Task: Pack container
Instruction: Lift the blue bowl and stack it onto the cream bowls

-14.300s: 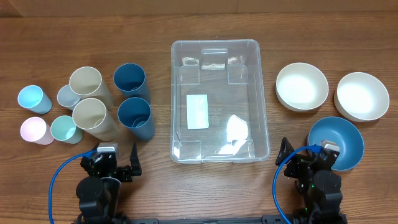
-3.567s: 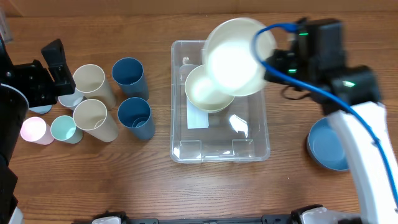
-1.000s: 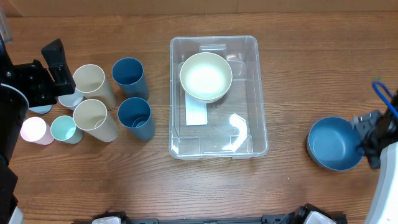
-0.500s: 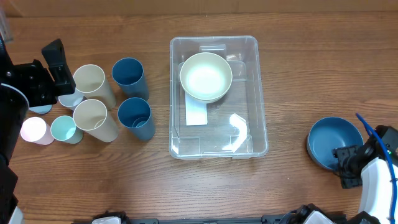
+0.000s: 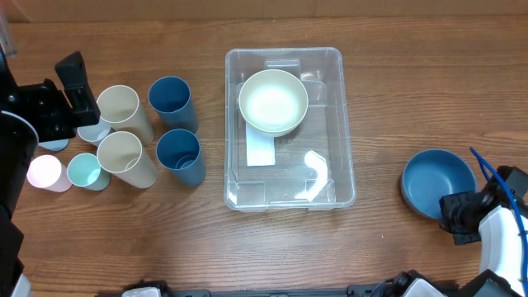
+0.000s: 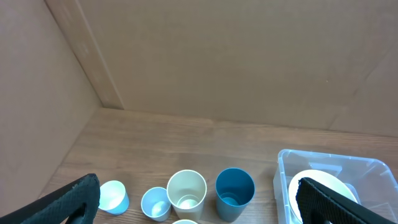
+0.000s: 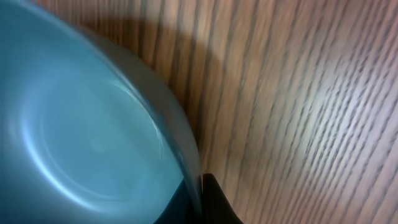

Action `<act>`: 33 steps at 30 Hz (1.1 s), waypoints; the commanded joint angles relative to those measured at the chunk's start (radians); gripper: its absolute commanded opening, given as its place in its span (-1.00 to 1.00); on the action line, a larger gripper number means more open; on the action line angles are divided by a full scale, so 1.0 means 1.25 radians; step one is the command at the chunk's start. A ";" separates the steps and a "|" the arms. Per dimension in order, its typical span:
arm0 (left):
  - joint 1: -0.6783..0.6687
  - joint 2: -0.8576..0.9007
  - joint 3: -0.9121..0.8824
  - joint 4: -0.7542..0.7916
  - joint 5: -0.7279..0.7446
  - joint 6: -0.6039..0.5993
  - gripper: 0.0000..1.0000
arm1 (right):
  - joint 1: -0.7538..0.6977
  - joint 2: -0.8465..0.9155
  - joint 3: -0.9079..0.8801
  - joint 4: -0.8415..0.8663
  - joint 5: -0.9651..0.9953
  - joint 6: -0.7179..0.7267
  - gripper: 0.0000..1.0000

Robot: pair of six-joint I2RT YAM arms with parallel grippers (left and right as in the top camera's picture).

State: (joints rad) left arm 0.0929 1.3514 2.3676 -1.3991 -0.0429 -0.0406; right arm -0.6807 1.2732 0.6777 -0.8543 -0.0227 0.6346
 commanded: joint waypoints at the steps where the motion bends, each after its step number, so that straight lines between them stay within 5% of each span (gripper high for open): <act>1: -0.001 0.003 0.007 0.002 -0.010 0.021 1.00 | 0.013 -0.014 0.137 -0.069 -0.081 -0.035 -0.92; 6: -0.001 0.003 0.007 0.002 -0.010 0.021 1.00 | 0.157 -0.048 0.429 -0.201 -0.152 -0.118 -0.92; 10: -0.001 0.003 0.007 0.002 -0.010 0.021 1.00 | 0.389 -0.048 0.632 -0.243 -0.150 -0.159 -0.92; 18: -0.001 0.003 0.007 0.002 -0.010 0.021 1.00 | 0.850 0.064 0.678 -0.113 0.016 -0.158 -0.92; 23: -0.001 0.003 0.007 0.002 -0.010 0.021 1.00 | 0.885 0.308 0.678 -0.002 0.068 -0.179 -0.92; 30: -0.001 0.003 0.007 0.002 -0.010 0.021 1.00 | 0.861 0.459 0.678 0.110 0.081 -0.197 -0.92; 33: -0.001 0.003 0.007 0.002 -0.010 0.021 1.00 | 0.852 0.459 0.682 0.129 0.065 -0.218 -0.67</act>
State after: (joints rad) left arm 0.0929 1.3514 2.3676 -1.3994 -0.0429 -0.0406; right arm 0.3985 1.8641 1.5070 -0.7105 0.0570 0.3923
